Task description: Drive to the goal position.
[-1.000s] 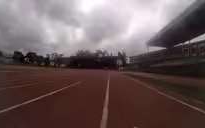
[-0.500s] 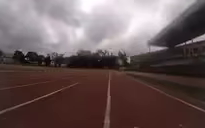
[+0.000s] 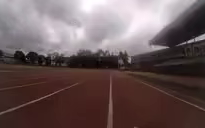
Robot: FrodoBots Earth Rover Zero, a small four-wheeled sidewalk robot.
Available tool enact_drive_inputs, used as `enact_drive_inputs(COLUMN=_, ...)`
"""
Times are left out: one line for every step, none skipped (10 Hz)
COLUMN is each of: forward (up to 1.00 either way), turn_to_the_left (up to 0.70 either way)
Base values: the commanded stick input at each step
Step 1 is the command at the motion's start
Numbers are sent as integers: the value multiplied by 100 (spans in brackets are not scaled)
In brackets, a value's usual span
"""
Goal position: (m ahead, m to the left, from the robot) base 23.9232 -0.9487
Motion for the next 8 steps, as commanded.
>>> enact_drive_inputs(forward=70, turn_to_the_left=0)
enact_drive_inputs(forward=70, turn_to_the_left=0)
enact_drive_inputs(forward=70, turn_to_the_left=0)
enact_drive_inputs(forward=70, turn_to_the_left=0)
enact_drive_inputs(forward=70, turn_to_the_left=0)
enact_drive_inputs(forward=70, turn_to_the_left=0)
enact_drive_inputs(forward=70, turn_to_the_left=0)
enact_drive_inputs(forward=70, turn_to_the_left=0)
